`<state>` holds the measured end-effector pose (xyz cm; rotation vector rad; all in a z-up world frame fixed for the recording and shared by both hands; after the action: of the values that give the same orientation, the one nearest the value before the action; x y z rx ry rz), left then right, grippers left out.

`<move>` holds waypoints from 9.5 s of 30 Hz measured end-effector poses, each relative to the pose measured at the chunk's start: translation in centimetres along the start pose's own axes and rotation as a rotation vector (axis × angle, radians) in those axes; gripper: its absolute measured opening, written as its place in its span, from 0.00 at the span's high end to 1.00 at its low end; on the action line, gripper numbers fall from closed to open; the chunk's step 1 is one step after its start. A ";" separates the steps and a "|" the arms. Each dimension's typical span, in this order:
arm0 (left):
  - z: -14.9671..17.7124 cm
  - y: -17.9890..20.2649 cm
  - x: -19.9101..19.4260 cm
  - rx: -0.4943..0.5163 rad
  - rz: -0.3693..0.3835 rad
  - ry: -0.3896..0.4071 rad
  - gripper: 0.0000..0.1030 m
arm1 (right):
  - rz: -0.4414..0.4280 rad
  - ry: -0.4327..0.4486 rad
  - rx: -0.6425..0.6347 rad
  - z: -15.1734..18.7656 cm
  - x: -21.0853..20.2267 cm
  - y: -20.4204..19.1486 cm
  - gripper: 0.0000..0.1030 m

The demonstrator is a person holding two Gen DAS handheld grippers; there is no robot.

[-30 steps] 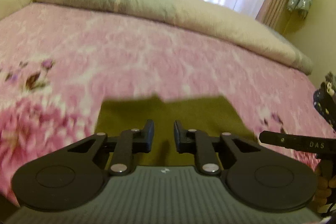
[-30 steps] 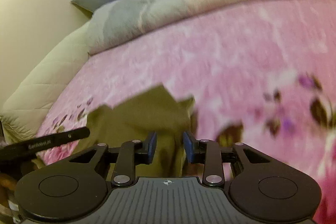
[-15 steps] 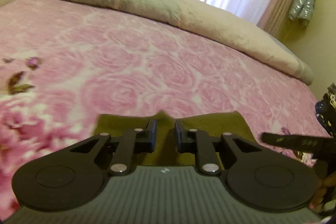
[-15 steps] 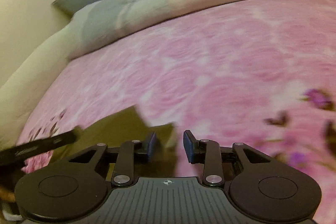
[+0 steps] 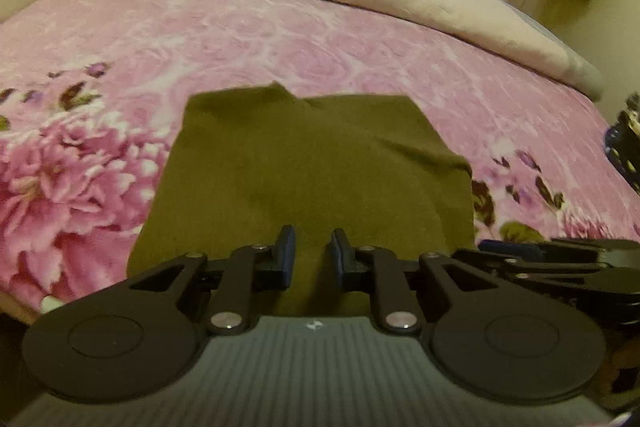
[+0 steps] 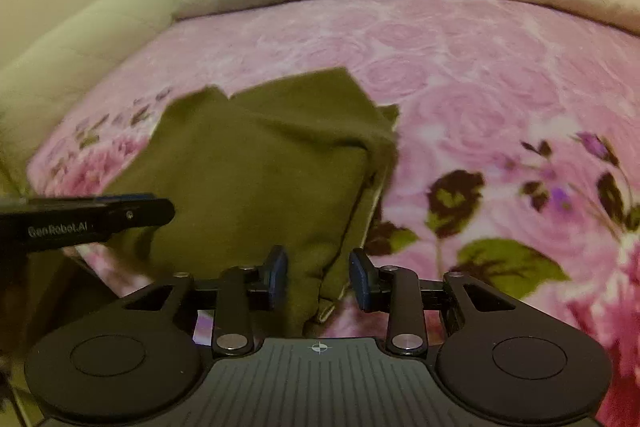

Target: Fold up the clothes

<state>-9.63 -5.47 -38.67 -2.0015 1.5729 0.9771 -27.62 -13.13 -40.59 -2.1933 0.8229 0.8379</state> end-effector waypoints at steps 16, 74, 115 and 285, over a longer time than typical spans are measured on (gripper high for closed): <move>1.6 3.1 -6.6 0.033 -0.072 0.018 0.71 | 0.023 0.111 0.055 1.1 -8.5 0.3 0.22; 0.6 -15.7 7.6 -0.588 0.448 -0.105 0.58 | -0.343 -0.112 0.515 -2.9 3.7 6.9 0.09; -23.2 2.0 -1.2 -0.355 0.748 -0.172 0.91 | -0.424 0.037 0.776 -16.6 -12.7 9.3 0.82; -30.1 75.9 -1.8 0.768 0.638 0.011 0.68 | 0.839 0.452 0.732 -13.1 -50.9 43.9 0.55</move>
<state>-74.14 -46.18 -9.56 -1.0013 2.2065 0.4148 -85.80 -32.82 -10.32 -1.3465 1.9750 0.2693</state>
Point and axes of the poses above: each gripper's, at about its wrist camera, not at the fingertips, and x roughly the way its jaws point, y to its right, z to its underside, the point moved 6 cm from there along x, roughly the way its jaws point, and after that the axes turned 7 degrees about x, right-handed, at the moved point
